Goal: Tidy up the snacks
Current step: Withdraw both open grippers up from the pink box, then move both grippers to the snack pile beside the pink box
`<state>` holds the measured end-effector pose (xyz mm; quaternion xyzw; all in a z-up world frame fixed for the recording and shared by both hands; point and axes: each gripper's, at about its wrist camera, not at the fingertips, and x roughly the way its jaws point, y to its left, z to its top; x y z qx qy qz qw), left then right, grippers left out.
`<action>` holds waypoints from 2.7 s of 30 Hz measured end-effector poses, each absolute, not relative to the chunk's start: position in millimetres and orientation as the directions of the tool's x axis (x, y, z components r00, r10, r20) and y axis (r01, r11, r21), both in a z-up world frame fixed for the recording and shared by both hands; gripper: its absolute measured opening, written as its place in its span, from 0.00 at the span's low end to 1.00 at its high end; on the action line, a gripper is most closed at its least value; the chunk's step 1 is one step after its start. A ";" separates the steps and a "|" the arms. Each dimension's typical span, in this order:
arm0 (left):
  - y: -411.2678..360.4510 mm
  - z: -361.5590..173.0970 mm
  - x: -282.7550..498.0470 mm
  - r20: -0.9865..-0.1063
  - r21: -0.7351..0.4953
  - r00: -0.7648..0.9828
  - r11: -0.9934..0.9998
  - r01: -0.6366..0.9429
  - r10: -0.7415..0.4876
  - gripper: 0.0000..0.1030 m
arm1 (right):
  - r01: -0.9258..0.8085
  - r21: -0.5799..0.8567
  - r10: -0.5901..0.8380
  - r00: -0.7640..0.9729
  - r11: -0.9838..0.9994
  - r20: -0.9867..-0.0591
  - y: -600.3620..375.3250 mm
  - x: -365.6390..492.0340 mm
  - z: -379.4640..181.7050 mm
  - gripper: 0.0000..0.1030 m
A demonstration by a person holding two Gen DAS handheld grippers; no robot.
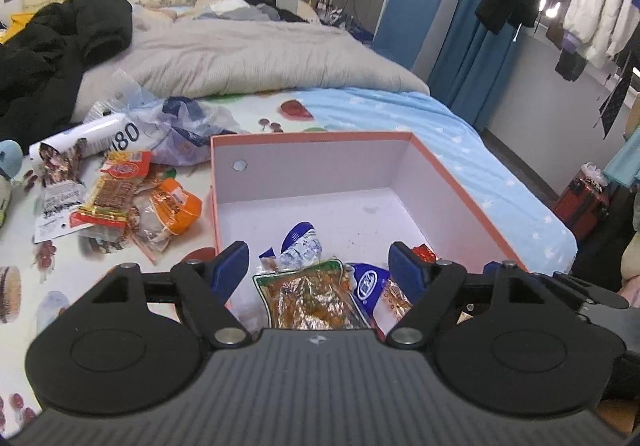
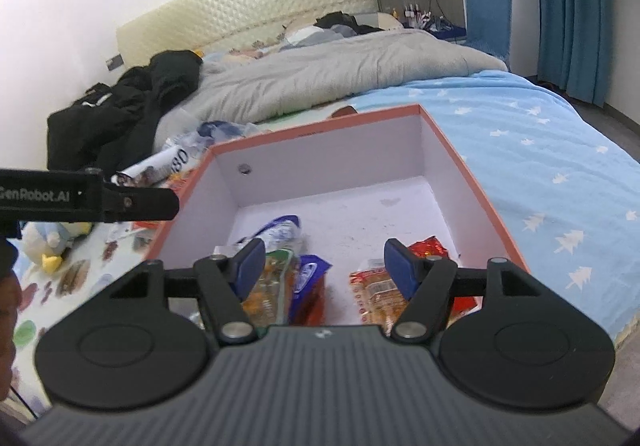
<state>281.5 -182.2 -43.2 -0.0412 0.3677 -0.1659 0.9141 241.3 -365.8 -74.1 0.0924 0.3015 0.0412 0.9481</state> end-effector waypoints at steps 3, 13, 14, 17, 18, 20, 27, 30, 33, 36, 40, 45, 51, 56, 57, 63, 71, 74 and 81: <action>-174.3 -34.0 264.1 -0.636 -0.186 0.695 0.941 0.284 -0.335 0.78 | -0.036 0.205 0.146 0.821 0.978 -0.553 -357.8 231.5 -67.6 0.66; -134.3 -13.3 206.0 -0.577 -0.204 0.743 0.941 0.271 -0.339 0.79 | -0.052 0.171 0.134 0.848 0.984 -0.513 -324.4 187.5 -50.8 0.66; -128.9 -12.6 201.3 -0.574 -0.207 0.747 0.942 0.264 -0.336 0.79 | -0.057 0.160 0.132 0.850 0.985 -0.509 -319.9 182.7 -50.0 0.66; -112.7 -12.6 184.6 -0.566 -0.196 0.764 0.951 0.241 -0.310 0.79 | -0.078 0.172 0.155 0.852 0.982 -0.501 -308.8 170.0 -49.6 0.66; -107.7 -13.5 178.3 -0.567 -0.188 0.768 0.954 0.233 -0.299 0.79 | -0.088 0.177 0.166 0.850 0.980 -0.500 -305.3 166.8 -49.8 0.66; -99.1 -15.9 169.6 -0.567 -0.182 0.771 0.957 0.225 -0.288 0.79 | -0.106 0.173 0.180 0.846 0.979 -0.502 -297.2 161.6 -49.5 0.66; -69.8 -27.0 154.6 -0.567 -0.192 0.786 0.967 0.167 -0.248 0.80 | -0.137 0.137 0.187 0.854 0.981 -0.486 -275.1 143.4 -49.9 0.65; -64.1 -27.9 150.4 -0.563 -0.202 0.789 0.967 0.157 -0.246 0.80 | -0.160 0.136 0.207 0.855 0.978 -0.476 -270.0 136.7 -47.9 0.65; -59.2 -28.8 141.7 -0.559 -0.198 0.796 0.969 0.145 -0.233 0.80 | -0.176 0.146 0.224 0.859 0.974 -0.460 -264.7 131.0 -46.1 0.65; -55.4 -31.1 132.7 -0.557 -0.190 0.802 0.973 0.129 -0.215 0.80 | -0.197 0.161 0.250 0.855 0.967 -0.454 -258.4 126.4 -47.6 0.65; -47.7 -40.6 117.2 -0.571 -0.195 0.797 0.976 0.099 -0.195 0.80 | -0.199 0.164 0.252 0.860 0.966 -0.443 -247.2 116.5 -51.6 0.66; -39.0 -62.9 102.4 -0.598 -0.216 0.783 0.975 0.046 -0.170 0.80 | -0.204 0.153 0.252 0.852 0.967 -0.459 -240.2 105.8 -61.6 0.66; -23.6 -92.2 103.9 -0.635 -0.214 0.761 0.977 -0.010 -0.131 0.80 | -0.211 0.167 0.265 0.846 0.963 -0.463 -232.2 107.8 -72.9 0.65; 6.5 -107.8 130.8 -0.639 -0.230 0.763 0.971 -0.069 -0.097 0.80 | -0.239 0.151 0.282 0.825 0.959 -0.490 -216.3 127.9 -79.9 0.65; 15.4 -108.7 139.6 -0.639 -0.237 0.764 0.968 -0.086 -0.089 0.80 | -0.249 0.152 0.291 0.823 0.957 -0.488 -211.9 132.6 -80.2 0.65; 53.7 -104.0 201.1 -0.624 -0.231 0.776 0.970 -0.075 -0.088 0.80 | -0.297 0.150 0.333 0.826 0.943 -0.454 -176.3 161.8 -80.1 0.65; 78.3 -113.0 315.6 -0.690 -0.182 0.706 0.982 0.049 -0.163 0.80 | -0.273 0.132 0.303 0.834 0.953 -0.461 -118.2 225.7 -111.8 0.65; 82.2 -127.8 361.8 -0.712 -0.177 0.673 0.979 0.104 -0.200 0.80 | -0.233 0.126 0.265 0.846 0.964 -0.462 -105.0 255.9 -130.2 0.65; 81.1 -163.0 465.6 -0.776 -0.229 0.561 0.957 0.175 -0.289 0.84 | -0.120 0.073 0.140 0.871 0.990 -0.471 -82.5 319.7 -170.7 0.62</action>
